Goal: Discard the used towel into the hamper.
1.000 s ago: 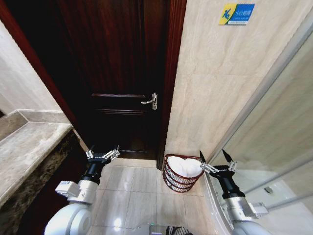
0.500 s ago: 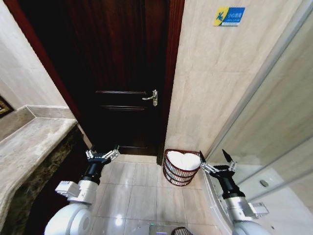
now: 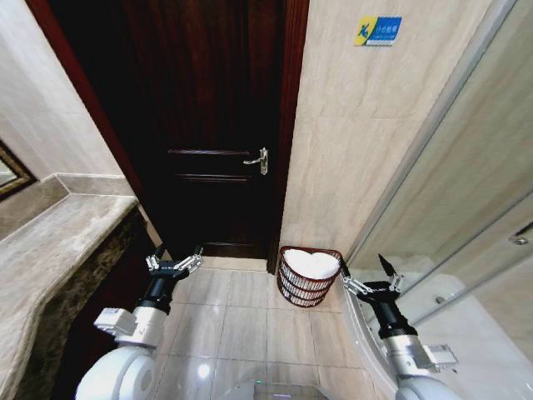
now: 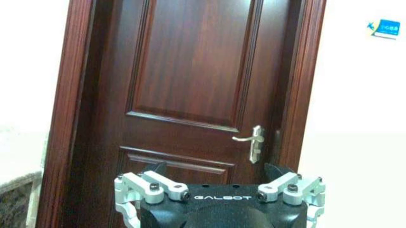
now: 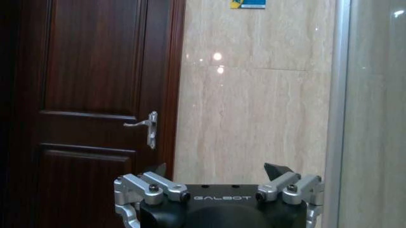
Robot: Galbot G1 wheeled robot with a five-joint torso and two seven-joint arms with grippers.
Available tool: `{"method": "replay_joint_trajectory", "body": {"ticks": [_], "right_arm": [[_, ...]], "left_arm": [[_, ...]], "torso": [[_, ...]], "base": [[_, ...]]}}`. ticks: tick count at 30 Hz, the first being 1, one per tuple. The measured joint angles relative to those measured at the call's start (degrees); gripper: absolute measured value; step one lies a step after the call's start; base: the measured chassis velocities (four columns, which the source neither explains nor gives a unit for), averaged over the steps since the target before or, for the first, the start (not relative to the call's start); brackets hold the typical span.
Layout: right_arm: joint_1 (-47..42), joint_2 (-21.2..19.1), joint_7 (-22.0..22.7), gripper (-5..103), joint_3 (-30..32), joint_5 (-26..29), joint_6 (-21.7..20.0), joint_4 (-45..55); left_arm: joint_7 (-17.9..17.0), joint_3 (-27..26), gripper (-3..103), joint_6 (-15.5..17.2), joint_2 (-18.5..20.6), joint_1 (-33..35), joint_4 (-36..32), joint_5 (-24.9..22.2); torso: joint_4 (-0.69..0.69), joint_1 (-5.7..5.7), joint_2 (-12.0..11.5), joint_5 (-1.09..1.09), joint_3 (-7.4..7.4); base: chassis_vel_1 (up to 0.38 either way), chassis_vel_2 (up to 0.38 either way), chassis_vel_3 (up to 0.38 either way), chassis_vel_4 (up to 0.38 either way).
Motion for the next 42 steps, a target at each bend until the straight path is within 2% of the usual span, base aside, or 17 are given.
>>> {"method": "replay_joint_trajectory", "body": {"ticks": [42], "right_arm": [[0.0, 0.0, 0.0, 100, 0.0, 0.0, 0.0, 0.0]], "left_arm": [[0.0, 0.0, 100, 0.0, 0.0, 0.0, 0.0, 0.0]], "torso": [[0.0, 0.0, 0.01, 0.0, 0.0]], "base": [[0.089, -0.084, -0.09, 0.087]]}}
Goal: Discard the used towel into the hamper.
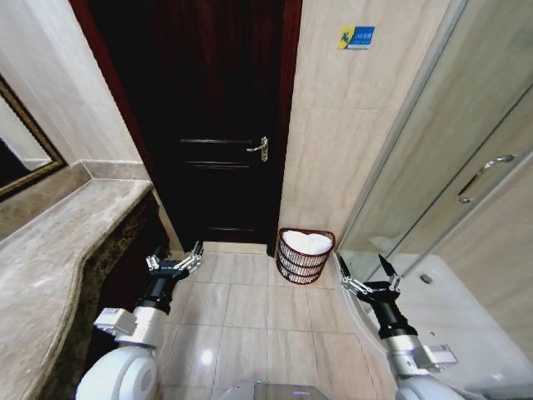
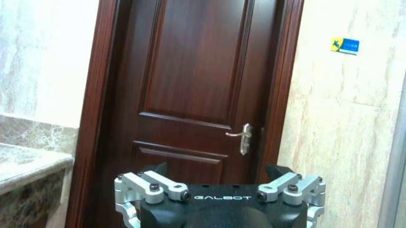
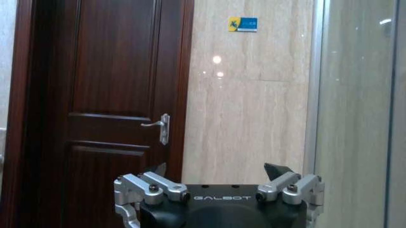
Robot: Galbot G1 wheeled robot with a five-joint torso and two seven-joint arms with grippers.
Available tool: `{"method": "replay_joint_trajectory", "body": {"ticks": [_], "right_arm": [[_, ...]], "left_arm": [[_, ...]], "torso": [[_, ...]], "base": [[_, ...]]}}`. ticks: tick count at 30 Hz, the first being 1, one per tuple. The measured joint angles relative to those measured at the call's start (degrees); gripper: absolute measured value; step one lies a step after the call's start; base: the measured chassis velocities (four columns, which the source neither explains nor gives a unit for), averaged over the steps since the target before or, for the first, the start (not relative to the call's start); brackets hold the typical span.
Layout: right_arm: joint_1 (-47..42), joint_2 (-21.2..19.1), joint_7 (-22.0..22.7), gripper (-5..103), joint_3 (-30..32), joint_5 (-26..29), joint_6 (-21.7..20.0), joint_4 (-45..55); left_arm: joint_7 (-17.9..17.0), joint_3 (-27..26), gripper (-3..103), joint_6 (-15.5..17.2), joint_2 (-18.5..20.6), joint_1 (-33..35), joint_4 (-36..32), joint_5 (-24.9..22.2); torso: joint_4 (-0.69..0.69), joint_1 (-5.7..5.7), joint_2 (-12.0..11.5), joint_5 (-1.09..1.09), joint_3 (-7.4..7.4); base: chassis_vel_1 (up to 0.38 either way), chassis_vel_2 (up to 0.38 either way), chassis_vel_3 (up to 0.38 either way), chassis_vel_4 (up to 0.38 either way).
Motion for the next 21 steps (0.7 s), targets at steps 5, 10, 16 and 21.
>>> {"method": "replay_joint_trajectory", "body": {"ticks": [5, 10, 16, 21], "right_arm": [[0.0, 0.0, 0.0, 100, 0.0, 0.0, 0.0, 0.0], [0.0, 0.0, 0.0, 100, 0.0, 0.0, 0.0, 0.0], [0.0, 0.0, 0.0, 100, 0.0, 0.0, 0.0, 0.0], [0.0, 0.0, 0.0, 100, 0.0, 0.0, 0.0, 0.0]], "left_arm": [[0.0, 0.0, 100, 0.0, 0.0, 0.0, 0.0, 0.0], [0.0, 0.0, 100, 0.0, 0.0, 0.0, 0.0, 0.0], [0.0, 0.0, 100, 0.0, 0.0, 0.0, 0.0, 0.0], [0.0, 0.0, 100, 0.0, 0.0, 0.0, 0.0, 0.0]], "torso": [[0.0, 0.0, 0.0, 0.0, 0.0], [0.0, 0.0, 0.0, 0.0, 0.0], [0.0, 0.0, 0.0, 0.0, 0.0], [0.0, 0.0, 0.0, 0.0, 0.0]], "base": [[0.078, -0.079, -0.066, 0.067], [0.072, -0.068, -0.065, 0.061], [0.078, -0.066, -0.068, 0.071], [0.073, -0.083, -0.065, 0.076]]}}
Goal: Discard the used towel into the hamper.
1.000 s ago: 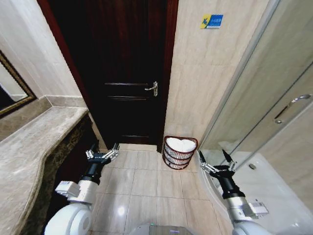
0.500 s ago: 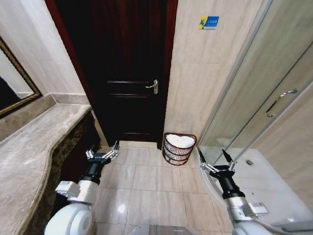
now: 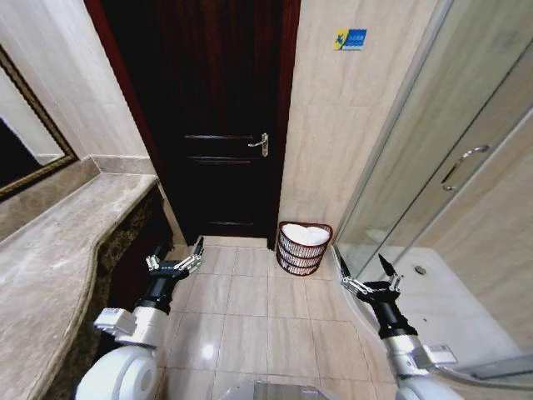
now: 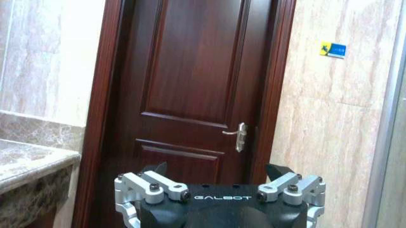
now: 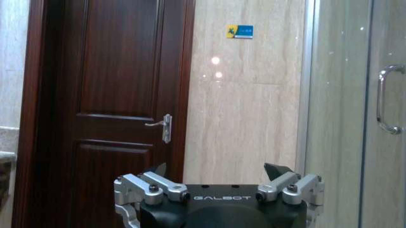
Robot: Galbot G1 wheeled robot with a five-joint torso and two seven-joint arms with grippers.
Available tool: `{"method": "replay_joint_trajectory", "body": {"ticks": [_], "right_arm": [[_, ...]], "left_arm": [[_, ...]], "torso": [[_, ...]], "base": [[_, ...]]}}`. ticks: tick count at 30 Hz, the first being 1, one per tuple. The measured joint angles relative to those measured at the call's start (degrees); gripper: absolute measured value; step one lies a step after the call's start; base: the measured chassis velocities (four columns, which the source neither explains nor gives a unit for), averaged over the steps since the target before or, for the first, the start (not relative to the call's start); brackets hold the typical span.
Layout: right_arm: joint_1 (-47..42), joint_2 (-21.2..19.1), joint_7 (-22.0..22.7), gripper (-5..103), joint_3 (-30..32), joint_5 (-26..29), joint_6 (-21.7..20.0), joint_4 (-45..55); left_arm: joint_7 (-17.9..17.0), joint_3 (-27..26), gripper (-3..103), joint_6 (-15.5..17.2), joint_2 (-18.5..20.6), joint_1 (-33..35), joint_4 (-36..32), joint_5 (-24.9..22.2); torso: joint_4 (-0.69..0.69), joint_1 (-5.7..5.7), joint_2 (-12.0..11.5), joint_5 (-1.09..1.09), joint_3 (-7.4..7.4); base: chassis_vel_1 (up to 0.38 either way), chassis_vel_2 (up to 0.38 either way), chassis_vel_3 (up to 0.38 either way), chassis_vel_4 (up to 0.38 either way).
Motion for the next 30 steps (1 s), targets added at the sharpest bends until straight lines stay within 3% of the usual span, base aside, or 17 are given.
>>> {"method": "replay_joint_trajectory", "body": {"ticks": [30], "right_arm": [[0.0, 0.0, 0.0, 100, 0.0, 0.0, 0.0, 0.0]], "left_arm": [[0.0, 0.0, 100, 0.0, 0.0, 0.0, 0.0, 0.0]], "torso": [[0.0, 0.01, -0.01, 0.01, 0.0]], "base": [[0.069, -0.067, -0.071, 0.066]]}}
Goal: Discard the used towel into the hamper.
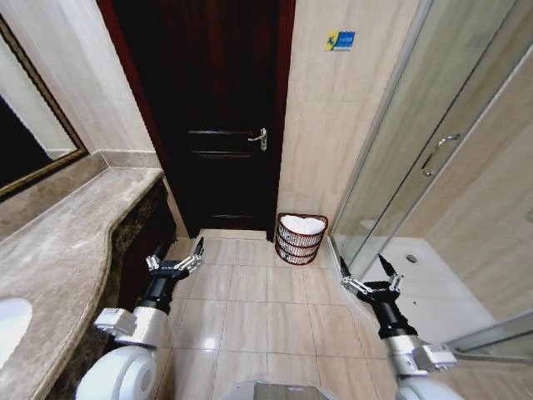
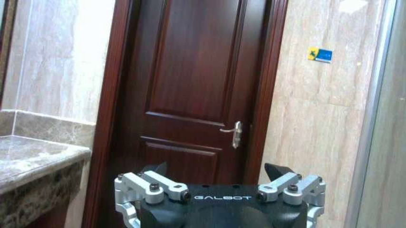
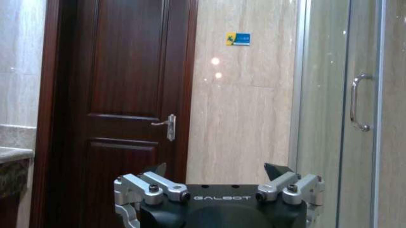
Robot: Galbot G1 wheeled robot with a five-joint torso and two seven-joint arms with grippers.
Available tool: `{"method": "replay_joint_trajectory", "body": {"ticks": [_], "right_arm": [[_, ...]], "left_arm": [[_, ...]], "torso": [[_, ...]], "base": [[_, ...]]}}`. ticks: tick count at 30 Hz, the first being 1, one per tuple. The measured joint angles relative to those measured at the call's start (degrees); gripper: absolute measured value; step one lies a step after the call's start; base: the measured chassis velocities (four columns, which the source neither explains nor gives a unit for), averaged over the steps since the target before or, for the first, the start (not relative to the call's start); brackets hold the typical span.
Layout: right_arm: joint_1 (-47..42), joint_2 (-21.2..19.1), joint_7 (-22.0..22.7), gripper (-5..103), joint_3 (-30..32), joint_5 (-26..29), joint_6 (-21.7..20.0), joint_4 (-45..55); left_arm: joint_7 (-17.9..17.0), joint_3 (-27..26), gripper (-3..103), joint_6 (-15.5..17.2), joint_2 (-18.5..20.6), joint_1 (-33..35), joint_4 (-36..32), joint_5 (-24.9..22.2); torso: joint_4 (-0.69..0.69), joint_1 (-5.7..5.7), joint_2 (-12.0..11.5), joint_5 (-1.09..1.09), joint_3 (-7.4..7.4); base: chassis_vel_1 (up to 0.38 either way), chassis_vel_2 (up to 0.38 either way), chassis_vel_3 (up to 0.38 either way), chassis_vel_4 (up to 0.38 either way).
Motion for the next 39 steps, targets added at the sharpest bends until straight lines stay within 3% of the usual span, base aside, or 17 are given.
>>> {"method": "replay_joint_trajectory", "body": {"ticks": [39], "right_arm": [[0.0, 0.0, 0.0, 100, 0.0, 0.0, 0.0, 0.0]], "left_arm": [[0.0, 0.0, 100, 0.0, 0.0, 0.0, 0.0, 0.0]], "torso": [[0.0, 0.0, 0.02, 0.0, 0.0]], "base": [[0.077, -0.083, -0.08, 0.077]]}}
